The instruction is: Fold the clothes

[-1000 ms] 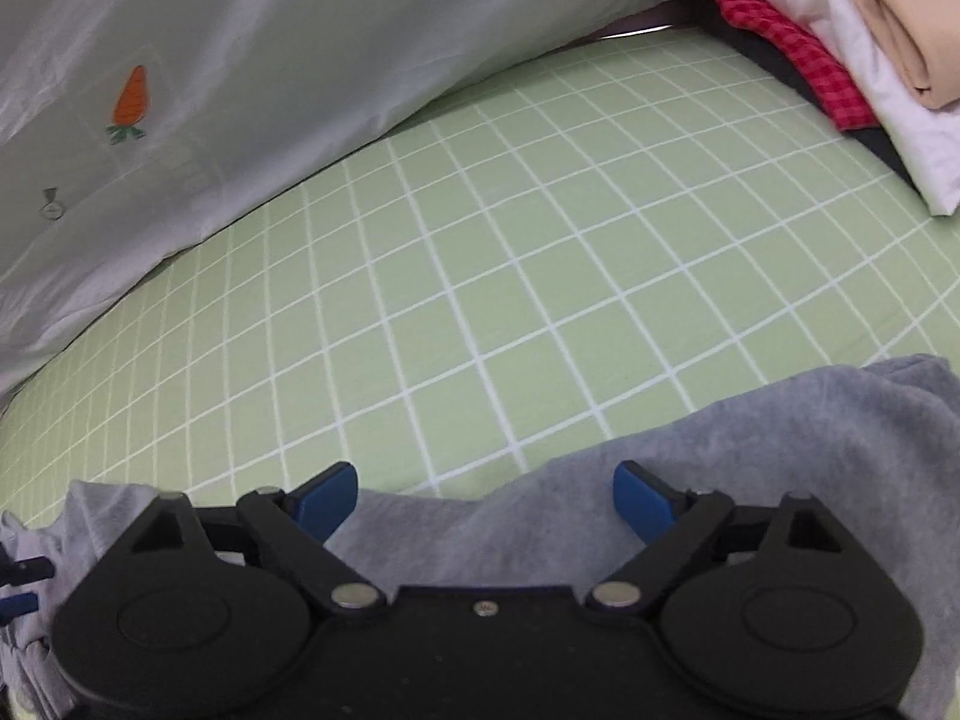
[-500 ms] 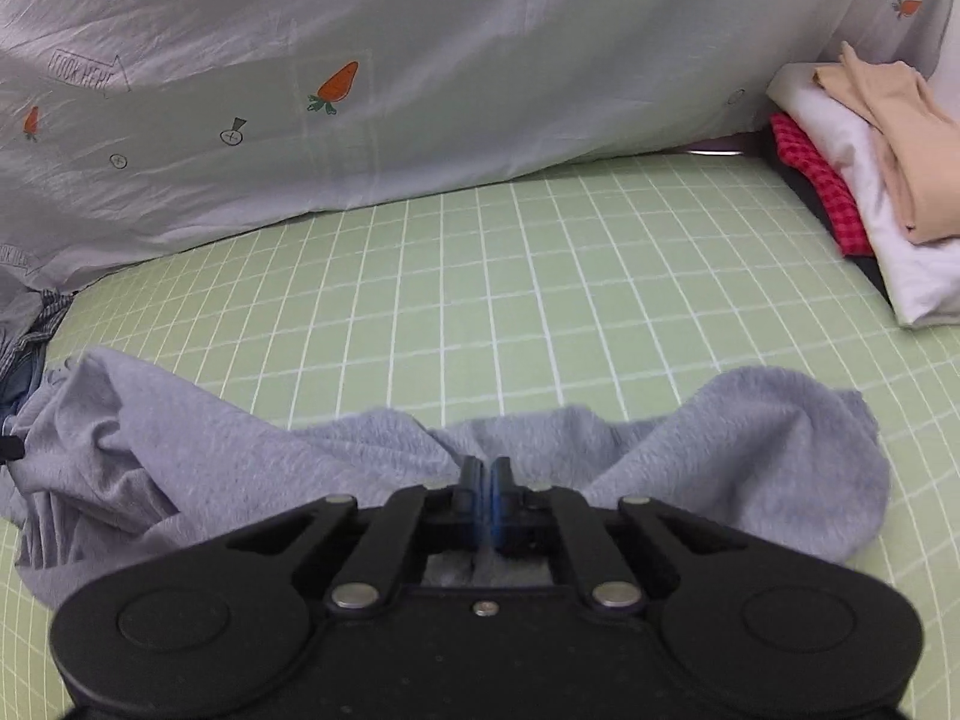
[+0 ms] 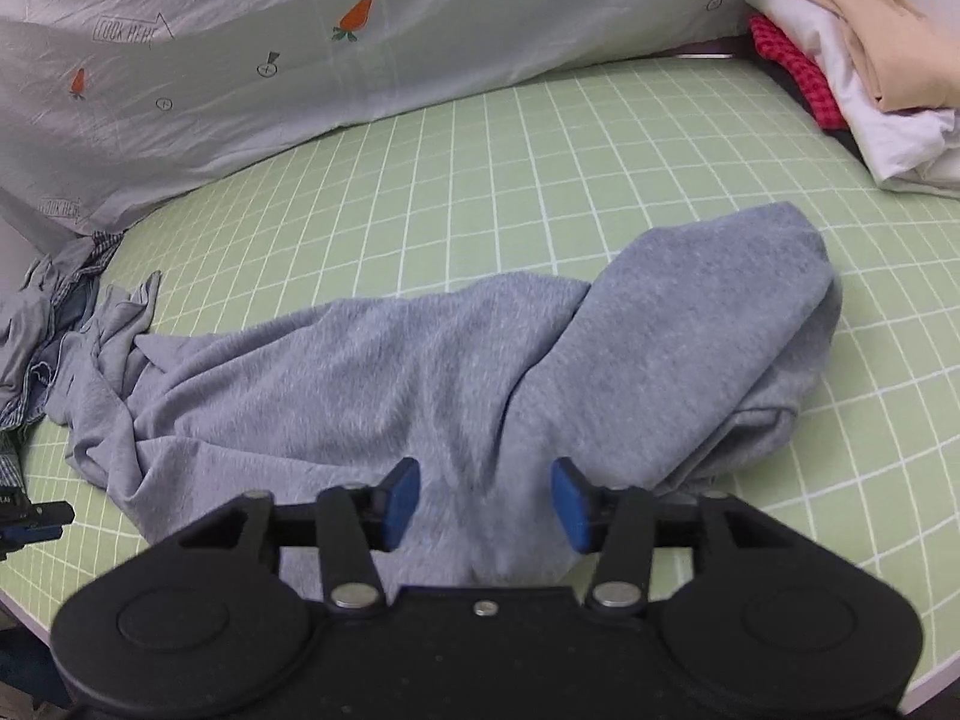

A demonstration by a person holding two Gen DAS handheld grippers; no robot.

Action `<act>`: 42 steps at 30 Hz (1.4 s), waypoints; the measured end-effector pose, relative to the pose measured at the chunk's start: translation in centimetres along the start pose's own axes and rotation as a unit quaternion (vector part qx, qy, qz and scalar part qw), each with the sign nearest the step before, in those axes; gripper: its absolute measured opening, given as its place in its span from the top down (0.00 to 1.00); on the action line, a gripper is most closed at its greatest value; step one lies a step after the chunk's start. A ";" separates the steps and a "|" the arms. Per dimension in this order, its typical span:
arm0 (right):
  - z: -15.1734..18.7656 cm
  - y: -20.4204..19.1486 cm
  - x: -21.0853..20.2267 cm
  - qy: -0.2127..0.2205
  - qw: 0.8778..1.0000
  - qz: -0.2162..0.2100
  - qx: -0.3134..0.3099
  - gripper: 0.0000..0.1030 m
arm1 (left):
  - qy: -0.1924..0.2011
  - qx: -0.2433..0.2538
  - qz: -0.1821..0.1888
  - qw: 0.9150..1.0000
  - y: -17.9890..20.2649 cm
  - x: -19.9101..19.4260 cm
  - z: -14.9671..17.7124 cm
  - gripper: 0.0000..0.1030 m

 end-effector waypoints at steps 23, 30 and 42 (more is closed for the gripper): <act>-4.8 1.6 2.6 0.061 0.990 0.126 -0.011 0.19 | 0.021 0.019 -0.032 0.999 3.4 0.6 -7.1 0.14; -6.9 2.9 6.3 0.050 0.982 0.179 0.026 0.30 | 0.003 0.009 -0.033 0.999 4.1 4.7 -12.0 0.14; -7.7 4.2 9.2 -0.002 0.977 0.211 0.010 0.82 | -0.049 -0.001 -0.096 0.994 4.0 10.7 -13.8 0.29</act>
Point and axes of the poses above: each gripper's, at about its wrist camera, not at the fingertips, and x roughly the way its jaws point, y to its right, z to its underside, the point moved 3 cm from there along x, roughly the way its jaws point, and after that the axes turned 12 degrees about -z, right-handed, at the moved point
